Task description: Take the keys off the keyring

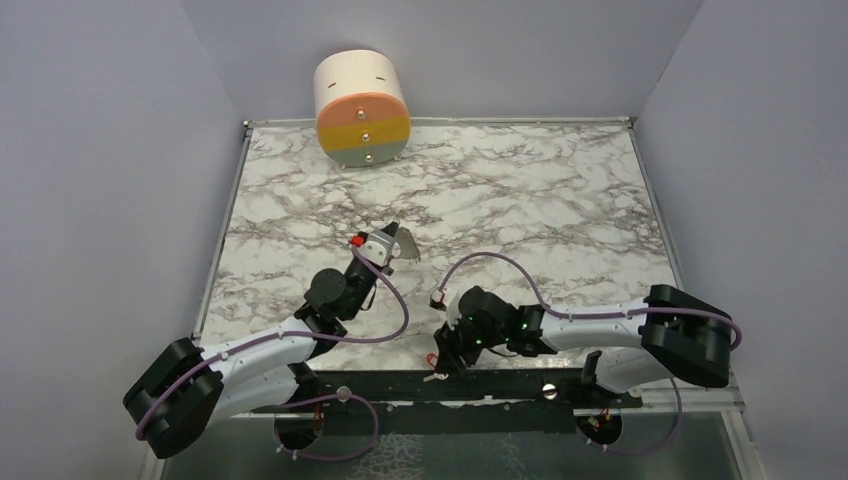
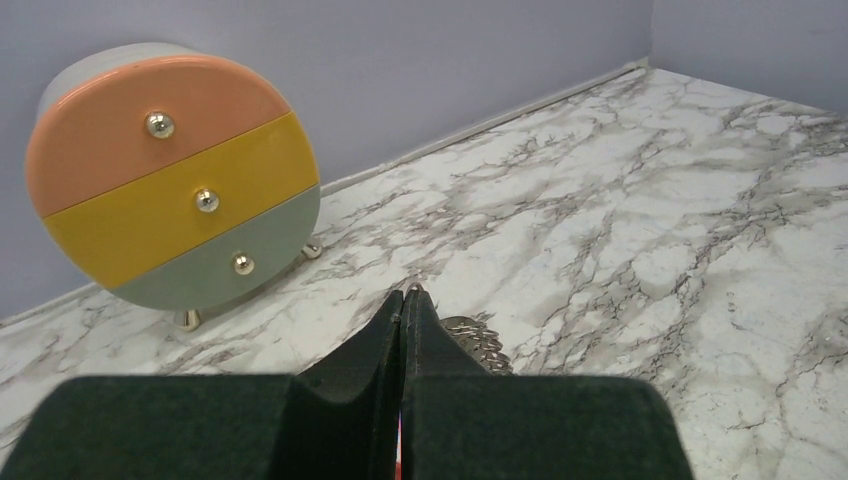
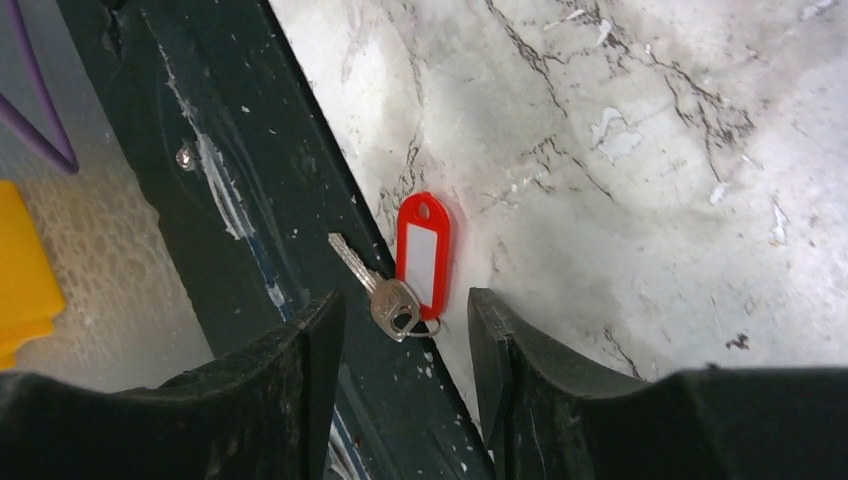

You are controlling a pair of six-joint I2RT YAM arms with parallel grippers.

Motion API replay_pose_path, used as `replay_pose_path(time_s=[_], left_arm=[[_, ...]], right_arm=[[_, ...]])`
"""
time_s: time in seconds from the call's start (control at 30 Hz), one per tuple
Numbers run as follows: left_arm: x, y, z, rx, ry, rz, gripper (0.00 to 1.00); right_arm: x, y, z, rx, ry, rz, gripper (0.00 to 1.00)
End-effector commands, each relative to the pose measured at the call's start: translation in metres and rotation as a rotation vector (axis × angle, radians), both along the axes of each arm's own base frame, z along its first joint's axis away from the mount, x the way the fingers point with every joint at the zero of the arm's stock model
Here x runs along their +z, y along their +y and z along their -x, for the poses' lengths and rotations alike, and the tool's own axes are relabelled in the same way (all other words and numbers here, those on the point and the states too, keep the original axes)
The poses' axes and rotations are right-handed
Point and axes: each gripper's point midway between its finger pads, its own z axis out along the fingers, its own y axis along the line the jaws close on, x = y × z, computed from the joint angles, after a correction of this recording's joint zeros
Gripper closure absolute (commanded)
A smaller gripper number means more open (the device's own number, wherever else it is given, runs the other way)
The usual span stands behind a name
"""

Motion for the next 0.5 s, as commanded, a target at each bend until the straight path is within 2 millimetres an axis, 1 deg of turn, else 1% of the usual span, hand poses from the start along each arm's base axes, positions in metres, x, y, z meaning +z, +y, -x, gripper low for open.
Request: replay_pose_path(time_s=[0.0,0.1,0.13,0.2,0.33,0.4,0.47], left_arm=[[0.017,0.009,0.002,0.030,-0.045,0.059,1.00],[0.020,0.012,0.003,0.036,-0.057,0.065,1.00],[0.021,0.013,0.004,0.038,-0.063,0.068,1.00],[0.024,0.017,0.006,0.044,-0.076,0.077,1.00],[0.032,0.027,0.010,0.067,-0.104,0.092,1.00],[0.037,0.031,0.012,0.075,-0.122,0.097,1.00],[0.041,0.034,0.014,0.081,-0.139,0.099,1.00]], right_arm=[[0.000,0.015,-0.005,0.015,-0.045,0.012,0.49],[-0.009,0.014,-0.009,0.000,-0.047,0.060,0.49],[-0.013,0.016,-0.005,0.008,-0.045,0.077,0.49],[-0.022,0.013,-0.007,-0.012,-0.039,0.138,0.50],[-0.045,0.002,-0.013,-0.076,-0.023,0.297,0.53],[-0.056,-0.004,-0.012,-0.096,-0.008,0.362,0.55],[-0.062,-0.009,-0.008,-0.108,0.005,0.399,0.55]])
